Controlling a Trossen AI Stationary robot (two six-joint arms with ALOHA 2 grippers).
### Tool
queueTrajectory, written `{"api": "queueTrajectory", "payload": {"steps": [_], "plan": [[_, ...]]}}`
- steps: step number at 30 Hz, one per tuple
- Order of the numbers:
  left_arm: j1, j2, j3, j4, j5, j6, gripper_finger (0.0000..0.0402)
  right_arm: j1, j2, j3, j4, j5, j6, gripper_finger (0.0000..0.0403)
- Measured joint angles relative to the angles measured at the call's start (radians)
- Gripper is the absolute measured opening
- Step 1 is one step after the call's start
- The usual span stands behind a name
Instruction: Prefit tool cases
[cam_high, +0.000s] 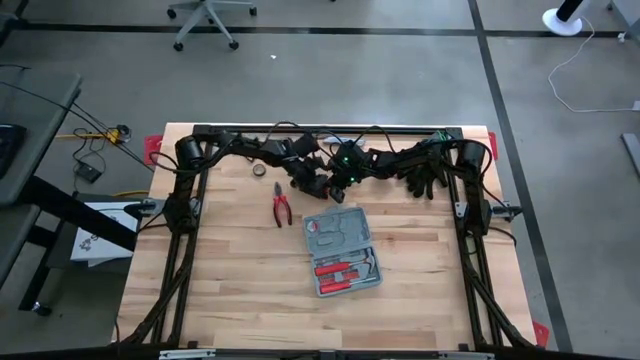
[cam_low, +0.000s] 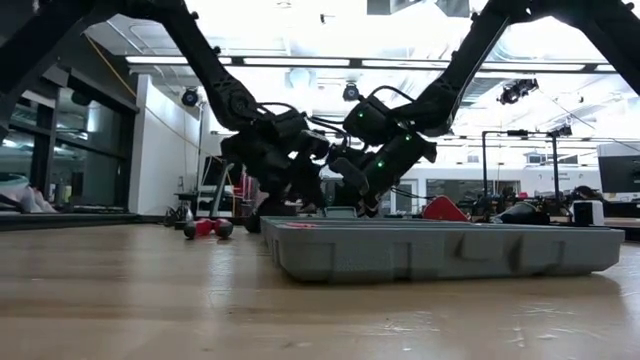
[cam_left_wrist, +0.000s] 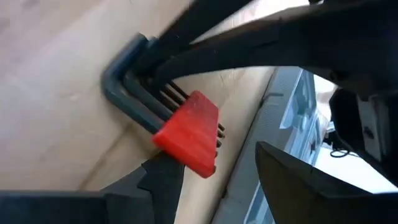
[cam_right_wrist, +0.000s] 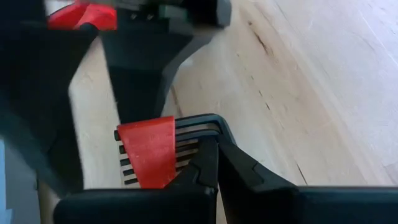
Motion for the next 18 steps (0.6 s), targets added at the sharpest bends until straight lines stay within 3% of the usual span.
{"api": "queueTrajectory", "payload": {"steps": [5,11,15,18], "plan": [[-0.006,0.001,-0.001,0.033,-0.028,-0.045,0.0164,0.000,0.000,0.000,0.000,-0.005,-0.002,0.0000],[-0.003,0.003,-0.002,0.035,-0.069,-0.040,0.0072,0.000,0.000,0.000,-0.001,-0.006,-0.005,0.0000],[0.009,0.003,-0.003,0.046,-0.021,-0.025,0.0010,0.000,0.000,0.000,-0.001,-0.009,-0.005,0.0000],[0.012,0.005,-0.003,0.061,0.072,0.005,0.0013,0.000,0.000,0.000,-0.001,-0.010,-0.005,0.0000]]}}
